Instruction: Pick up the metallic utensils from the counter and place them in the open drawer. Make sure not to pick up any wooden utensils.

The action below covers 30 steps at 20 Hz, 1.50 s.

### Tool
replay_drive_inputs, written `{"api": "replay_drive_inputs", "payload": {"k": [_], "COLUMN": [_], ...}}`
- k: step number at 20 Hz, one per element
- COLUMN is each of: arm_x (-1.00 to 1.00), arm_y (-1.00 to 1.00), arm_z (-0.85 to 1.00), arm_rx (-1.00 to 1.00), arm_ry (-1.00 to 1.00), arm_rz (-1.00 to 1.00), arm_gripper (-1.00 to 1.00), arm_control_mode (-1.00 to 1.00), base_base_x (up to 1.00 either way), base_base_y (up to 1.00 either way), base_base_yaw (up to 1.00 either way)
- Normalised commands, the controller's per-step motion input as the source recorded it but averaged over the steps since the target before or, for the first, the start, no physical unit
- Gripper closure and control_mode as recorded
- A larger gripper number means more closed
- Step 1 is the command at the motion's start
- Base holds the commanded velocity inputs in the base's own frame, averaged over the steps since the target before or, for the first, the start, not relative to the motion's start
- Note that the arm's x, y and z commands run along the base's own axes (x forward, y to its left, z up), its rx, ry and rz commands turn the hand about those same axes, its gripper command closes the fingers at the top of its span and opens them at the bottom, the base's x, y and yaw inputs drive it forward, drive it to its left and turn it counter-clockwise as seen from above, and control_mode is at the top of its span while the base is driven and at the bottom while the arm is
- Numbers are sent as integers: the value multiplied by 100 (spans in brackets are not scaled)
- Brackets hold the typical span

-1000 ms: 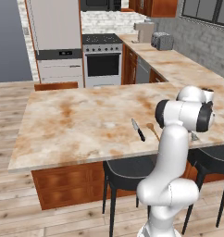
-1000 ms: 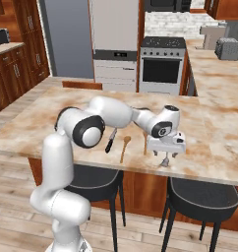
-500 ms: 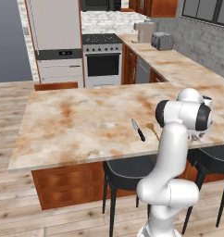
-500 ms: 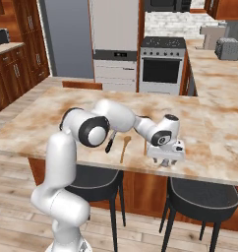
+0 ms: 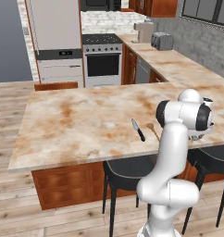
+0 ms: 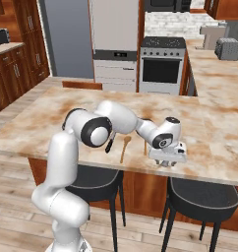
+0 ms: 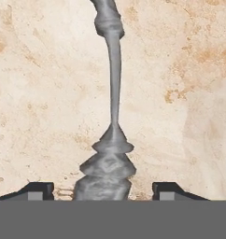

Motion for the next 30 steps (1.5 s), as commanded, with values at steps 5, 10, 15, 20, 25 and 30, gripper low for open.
{"api": "replay_drive_inputs", "payload": {"k": [5, 10, 15, 20, 25, 30], "arm_x": [0, 0, 0, 0, -30, -68], "arm_y": [0, 0, 0, 0, 3, 24], "arm_z": [-24, -23, -15, 0, 89, 100], "arm_rx": [3, 2, 1, 0, 0, 0], "arm_ry": [0, 0, 0, 0, 0, -8], "arm_rz": [-1, -1, -1, 0, 0, 0], "arm_gripper": [-100, 100, 100, 100, 100, 100], "arm_control_mode": [-100, -100, -100, -100, -100, -100], "base_base_x": [0, 0, 0, 0, 0, 0], "base_base_y": [0, 0, 0, 0, 0, 0], "base_base_yaw": [0, 0, 0, 0, 0, 0]}}
